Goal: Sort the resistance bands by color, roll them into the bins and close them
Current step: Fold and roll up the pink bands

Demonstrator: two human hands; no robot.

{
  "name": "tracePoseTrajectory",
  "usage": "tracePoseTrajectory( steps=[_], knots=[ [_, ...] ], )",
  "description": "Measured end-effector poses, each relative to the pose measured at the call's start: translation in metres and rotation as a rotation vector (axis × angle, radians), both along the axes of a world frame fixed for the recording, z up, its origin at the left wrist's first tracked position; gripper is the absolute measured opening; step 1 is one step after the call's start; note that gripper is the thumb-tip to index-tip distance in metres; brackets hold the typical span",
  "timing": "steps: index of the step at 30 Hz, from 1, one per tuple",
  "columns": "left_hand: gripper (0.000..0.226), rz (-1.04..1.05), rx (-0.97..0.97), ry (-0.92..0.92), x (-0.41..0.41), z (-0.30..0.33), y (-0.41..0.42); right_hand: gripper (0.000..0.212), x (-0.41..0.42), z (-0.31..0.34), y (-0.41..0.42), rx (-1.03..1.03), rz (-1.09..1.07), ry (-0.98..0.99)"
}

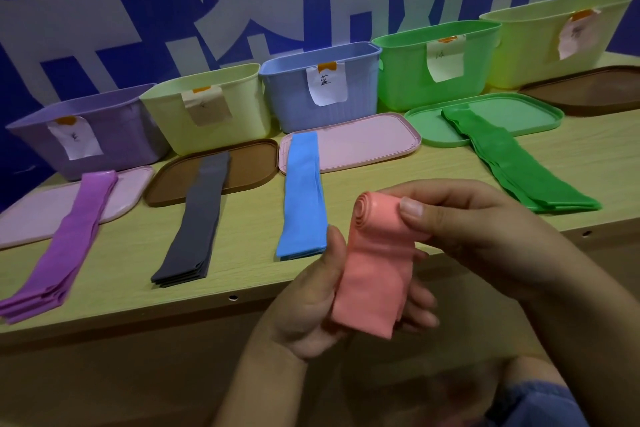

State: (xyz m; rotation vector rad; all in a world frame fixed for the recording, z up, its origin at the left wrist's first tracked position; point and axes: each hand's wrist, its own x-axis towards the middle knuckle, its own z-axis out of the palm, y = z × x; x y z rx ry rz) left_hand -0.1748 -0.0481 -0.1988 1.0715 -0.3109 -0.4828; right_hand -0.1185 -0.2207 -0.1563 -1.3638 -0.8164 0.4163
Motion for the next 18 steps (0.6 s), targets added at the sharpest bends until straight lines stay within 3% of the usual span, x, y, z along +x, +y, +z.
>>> tracePoseTrajectory(
  steps=[6, 10, 18],
  knots=[
    [0.066, 0.204, 0.197, -0.093, -0.005, -0.004, 0.003, 0.03, -0.001, 0.0, 0.001, -0.028, -0.059, -0.021],
    [0.024, 0.203, 0.315, -0.148, -0.006, 0.0, 0.002, 0.026, -0.002, 0.0, 0.002, 0.002, -0.142, -0.022],
    [0.018, 0.279, 0.469, -0.283, -0.008, 0.011, -0.005, 0.024, -0.012, 0.0, 0.006, 0.018, -0.33, -0.16]
  ],
)
